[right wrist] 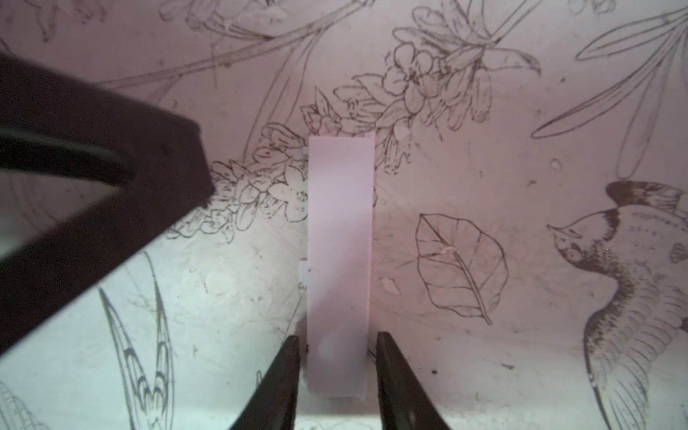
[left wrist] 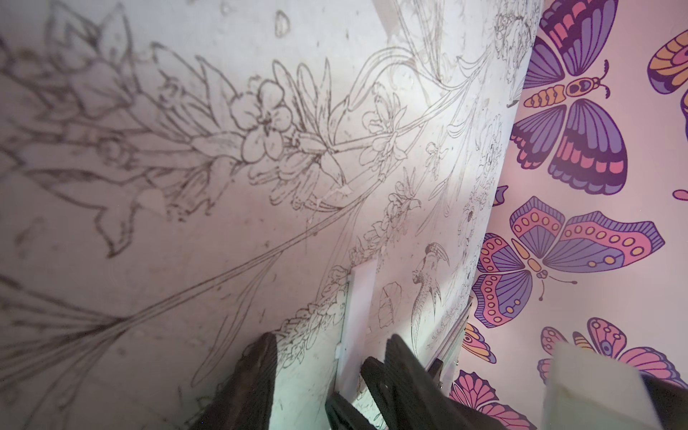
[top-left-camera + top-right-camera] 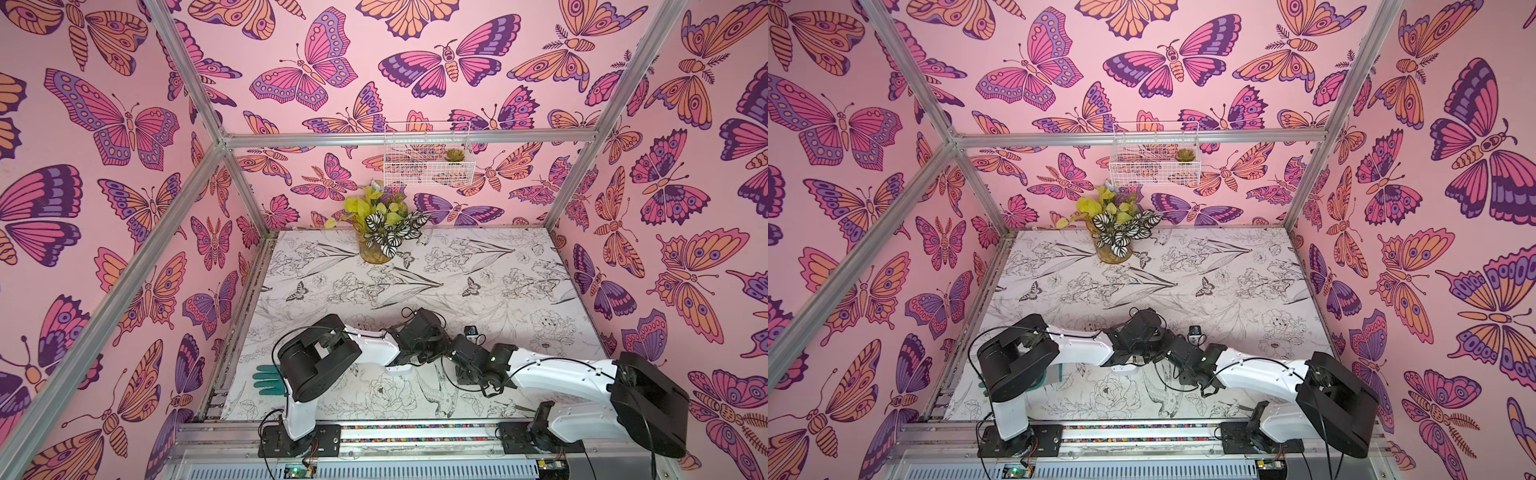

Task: Insert the battery into the alarm
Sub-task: Pick up the cover from the center of the board.

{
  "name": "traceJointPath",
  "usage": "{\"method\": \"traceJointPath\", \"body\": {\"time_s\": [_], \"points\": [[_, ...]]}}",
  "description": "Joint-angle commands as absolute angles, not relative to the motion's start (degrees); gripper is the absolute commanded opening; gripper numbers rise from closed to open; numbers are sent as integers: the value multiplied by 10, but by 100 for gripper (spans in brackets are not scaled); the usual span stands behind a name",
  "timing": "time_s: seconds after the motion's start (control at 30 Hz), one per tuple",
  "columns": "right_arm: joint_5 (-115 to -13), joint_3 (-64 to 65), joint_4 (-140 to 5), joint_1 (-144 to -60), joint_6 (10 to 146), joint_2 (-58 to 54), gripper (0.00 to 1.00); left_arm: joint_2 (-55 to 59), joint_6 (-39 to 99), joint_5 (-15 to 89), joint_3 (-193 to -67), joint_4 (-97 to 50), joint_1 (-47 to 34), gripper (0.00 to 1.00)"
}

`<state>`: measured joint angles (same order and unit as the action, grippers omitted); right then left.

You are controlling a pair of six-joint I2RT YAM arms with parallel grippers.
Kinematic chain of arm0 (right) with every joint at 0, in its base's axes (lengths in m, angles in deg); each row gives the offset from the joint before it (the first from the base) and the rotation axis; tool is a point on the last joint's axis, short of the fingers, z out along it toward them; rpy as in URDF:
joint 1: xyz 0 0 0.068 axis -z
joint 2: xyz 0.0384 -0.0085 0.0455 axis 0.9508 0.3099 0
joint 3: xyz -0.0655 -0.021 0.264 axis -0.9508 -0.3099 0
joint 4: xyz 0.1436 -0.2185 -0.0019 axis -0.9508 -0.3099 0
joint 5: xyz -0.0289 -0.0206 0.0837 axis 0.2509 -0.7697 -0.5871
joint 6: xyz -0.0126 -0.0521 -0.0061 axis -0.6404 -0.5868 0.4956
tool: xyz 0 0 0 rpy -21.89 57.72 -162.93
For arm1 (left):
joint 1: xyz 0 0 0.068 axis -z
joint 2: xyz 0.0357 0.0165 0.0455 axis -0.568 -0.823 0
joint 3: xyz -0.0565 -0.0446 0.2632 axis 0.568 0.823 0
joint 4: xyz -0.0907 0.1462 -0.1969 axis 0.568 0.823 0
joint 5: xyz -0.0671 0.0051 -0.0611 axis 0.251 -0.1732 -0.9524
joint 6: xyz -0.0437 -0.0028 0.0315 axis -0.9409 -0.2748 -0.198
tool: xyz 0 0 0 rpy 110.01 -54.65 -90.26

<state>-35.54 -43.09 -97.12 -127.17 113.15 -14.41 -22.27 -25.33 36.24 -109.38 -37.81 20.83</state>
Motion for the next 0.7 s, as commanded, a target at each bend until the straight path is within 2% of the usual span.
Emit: {"method": "traceJointPath", "body": {"time_s": [0.0, 0.17, 0.3, 0.67], "points": [[-348, -437, -983, -1276, 1145, -122, 34, -233, -255, 370, -1079, -354, 203, 51], [-376, -451, -953, -1275, 1148, -115, 27, -234, -256, 364, -1078, -359, 204, 53], [-389, -468, -937, -1275, 1156, -131, 24, -236, -248, 353, -1085, -359, 207, 60], [-402, -506, -902, -1275, 1165, -194, 24, -253, -255, 337, -1104, -359, 217, 58]]}}
